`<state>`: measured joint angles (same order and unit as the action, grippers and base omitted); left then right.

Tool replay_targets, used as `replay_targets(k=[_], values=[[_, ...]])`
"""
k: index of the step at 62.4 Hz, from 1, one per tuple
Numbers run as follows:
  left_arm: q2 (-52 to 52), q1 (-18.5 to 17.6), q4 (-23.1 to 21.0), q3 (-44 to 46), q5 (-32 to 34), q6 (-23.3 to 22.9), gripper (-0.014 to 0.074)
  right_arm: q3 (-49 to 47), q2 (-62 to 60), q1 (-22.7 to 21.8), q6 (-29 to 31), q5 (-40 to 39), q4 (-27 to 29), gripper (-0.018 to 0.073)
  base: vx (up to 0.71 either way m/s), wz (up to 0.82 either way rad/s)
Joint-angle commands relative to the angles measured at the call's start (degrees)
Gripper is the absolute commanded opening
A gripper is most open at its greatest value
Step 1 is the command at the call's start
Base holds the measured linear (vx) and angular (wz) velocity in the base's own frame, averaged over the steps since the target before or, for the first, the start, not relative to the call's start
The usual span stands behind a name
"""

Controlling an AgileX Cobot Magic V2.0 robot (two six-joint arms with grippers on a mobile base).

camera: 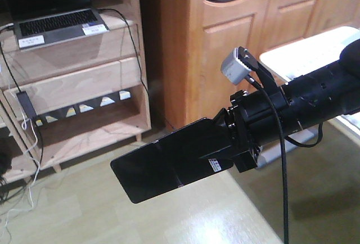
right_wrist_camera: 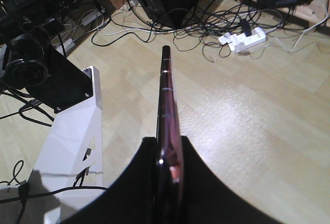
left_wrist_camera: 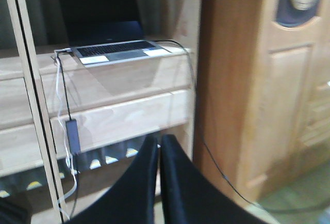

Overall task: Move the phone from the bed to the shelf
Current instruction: 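Hold the phone while the base drives to the wooden shelf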

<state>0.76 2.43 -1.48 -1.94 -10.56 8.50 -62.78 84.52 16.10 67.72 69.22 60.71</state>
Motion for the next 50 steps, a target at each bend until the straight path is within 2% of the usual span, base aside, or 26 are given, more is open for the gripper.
replay_targets(k=[1, 50], values=[[0.77, -0.2, -0.52, 1.22, 4.15, -0.33, 0.0001, -1.33, -2.32, -0.19, 0.02, 4.45, 4.59, -0.0002, 0.43, 0.18], [0.77, -0.2, -0.52, 1.22, 4.15, -0.33, 0.0001, -1.33, -2.32, -0.19, 0.02, 4.45, 4.59, -0.0002, 0.4, 0.21]])
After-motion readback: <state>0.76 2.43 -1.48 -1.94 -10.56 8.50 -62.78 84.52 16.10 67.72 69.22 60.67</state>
